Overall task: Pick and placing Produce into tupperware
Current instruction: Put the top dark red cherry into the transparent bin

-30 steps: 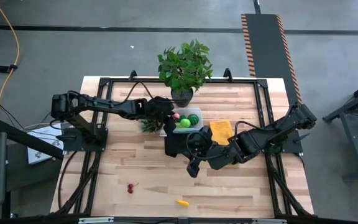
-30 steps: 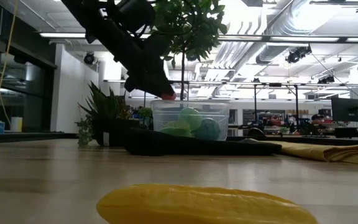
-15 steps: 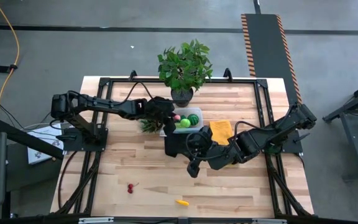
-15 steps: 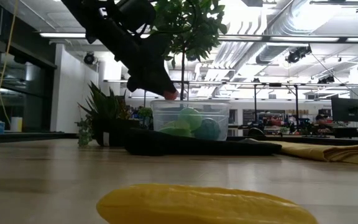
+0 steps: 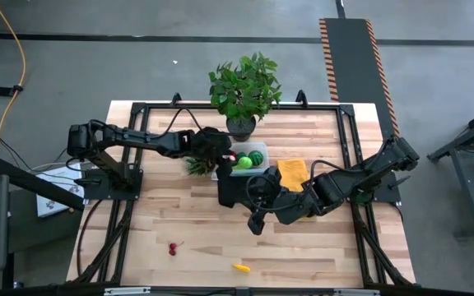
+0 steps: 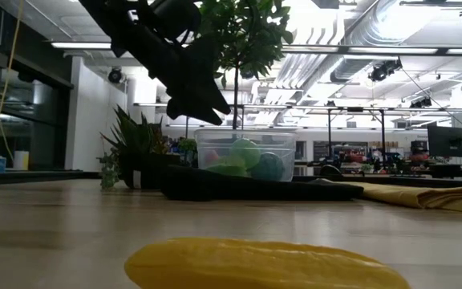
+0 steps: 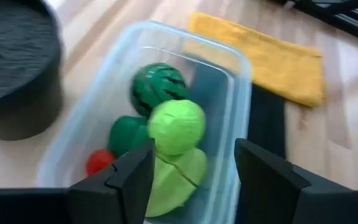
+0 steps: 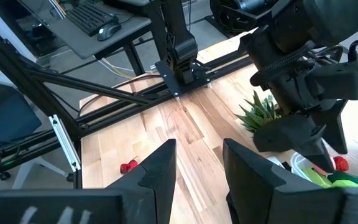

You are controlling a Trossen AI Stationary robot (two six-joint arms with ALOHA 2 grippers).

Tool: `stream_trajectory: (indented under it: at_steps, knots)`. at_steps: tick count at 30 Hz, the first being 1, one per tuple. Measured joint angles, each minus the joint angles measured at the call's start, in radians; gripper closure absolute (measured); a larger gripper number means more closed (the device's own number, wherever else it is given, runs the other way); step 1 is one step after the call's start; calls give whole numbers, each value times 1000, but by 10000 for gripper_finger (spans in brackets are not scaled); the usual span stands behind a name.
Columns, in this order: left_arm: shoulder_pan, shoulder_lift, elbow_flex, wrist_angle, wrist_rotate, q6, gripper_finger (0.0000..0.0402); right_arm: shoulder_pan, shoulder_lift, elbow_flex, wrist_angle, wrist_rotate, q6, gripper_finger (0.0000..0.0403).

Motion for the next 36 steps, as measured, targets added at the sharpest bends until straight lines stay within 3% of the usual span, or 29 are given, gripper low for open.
stream_trajectory:
  at_steps: [13,24,27,36]
  knots:
    - [0,-54,0,-4,233,-2,264,0,0,0,-12,0,0,279]
    - [-27,-100,0,-7,691,-177,268,0,0,0,-28,-27,0,279]
    - [-78,-112,0,-9,736,-212,268,1,0,0,-32,-40,0,279]
    - [-301,-115,0,-3,739,-354,268,20,0,0,-34,-61,-9,279]
